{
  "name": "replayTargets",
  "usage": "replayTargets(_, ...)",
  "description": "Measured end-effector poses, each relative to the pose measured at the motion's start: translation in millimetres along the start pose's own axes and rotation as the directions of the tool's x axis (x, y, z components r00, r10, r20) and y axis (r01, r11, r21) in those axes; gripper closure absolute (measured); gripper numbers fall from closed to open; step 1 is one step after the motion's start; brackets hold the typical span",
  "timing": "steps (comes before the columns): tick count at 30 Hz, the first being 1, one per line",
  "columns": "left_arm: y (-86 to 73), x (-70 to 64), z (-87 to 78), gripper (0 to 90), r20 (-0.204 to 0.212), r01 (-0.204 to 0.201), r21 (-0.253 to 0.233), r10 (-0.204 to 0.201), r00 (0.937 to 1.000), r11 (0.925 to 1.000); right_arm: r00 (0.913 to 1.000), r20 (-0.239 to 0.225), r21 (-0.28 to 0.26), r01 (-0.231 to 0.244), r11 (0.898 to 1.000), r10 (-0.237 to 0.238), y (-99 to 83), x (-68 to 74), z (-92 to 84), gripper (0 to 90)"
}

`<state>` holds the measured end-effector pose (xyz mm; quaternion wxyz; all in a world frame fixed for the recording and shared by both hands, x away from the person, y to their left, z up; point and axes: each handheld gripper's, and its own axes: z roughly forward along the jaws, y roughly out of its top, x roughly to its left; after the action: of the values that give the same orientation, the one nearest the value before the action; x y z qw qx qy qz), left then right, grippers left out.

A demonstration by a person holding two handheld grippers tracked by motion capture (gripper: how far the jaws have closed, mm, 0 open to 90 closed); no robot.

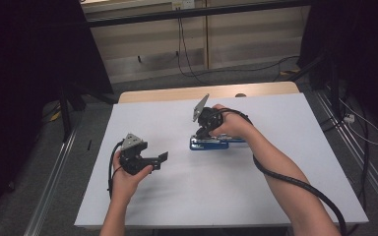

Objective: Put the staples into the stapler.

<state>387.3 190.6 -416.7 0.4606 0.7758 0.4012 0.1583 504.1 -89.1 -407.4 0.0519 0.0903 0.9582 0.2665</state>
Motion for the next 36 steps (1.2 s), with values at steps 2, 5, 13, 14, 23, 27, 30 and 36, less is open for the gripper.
replayTargets(2,-0.2,0.1,-0.1,8.1,0.0,0.001,-0.001,-0.001,1.0,1.0,1.0,-0.001,-0.004,0.004,1.0,-0.004,0.3,-0.4,0.7,79.1)
replayTargets(5,-0.3,-0.1,0.1,8.1,0.001,0.004,-0.004,-0.004,1.0,1.0,1.0,-0.004,0.0,-0.003,1.0,0.003,0.4,-0.6,0.6,79.1)
replayTargets(13,-0.4,-0.1,0.1,8.1,0.0,0.004,-0.004,-0.004,1.0,1.0,1.0,-0.004,-0.009,-0.001,1.0,0.001,1.5,-0.9,2.6,79.1)
replayTargets(14,-0.4,-0.2,0.1,8.1,0.0,0.004,-0.004,-0.004,1.0,1.0,1.0,-0.004,-0.01,0.0,1.0,0.0,1.6,-1.1,2.9,79.1)
replayTargets(23,-0.3,-0.3,0.5,8.1,-0.001,0.003,-0.004,-0.003,1.0,1.0,1.0,-0.007,-0.02,-0.007,1.0,0.007,2.8,-1.5,6.1,78.8)
replayTargets(27,-0.4,0.1,0.8,8.1,0.0,0.004,-0.006,-0.004,1.0,1.0,0.9991,0.001,-0.037,-0.043,0.998,0.043,1.2,-2.2,5.3,67.9)
replayTargets(30,-0.3,-0.2,1.4,8.1,0.002,0.004,-0.004,-0.004,1.0,1.0,0.9973,0.008,-0.061,-0.073,0.995,0.074,-1.8,-2.5,1.0,63.7)
replayTargets(36,0.1,-2.9,5.7,8.1,0.015,0.002,0.001,-0.002,0.9999,1.0,0.9934,0.018,-0.085,-0.111,0.99,0.113,-9.4,3.4,-10.9,53.5)
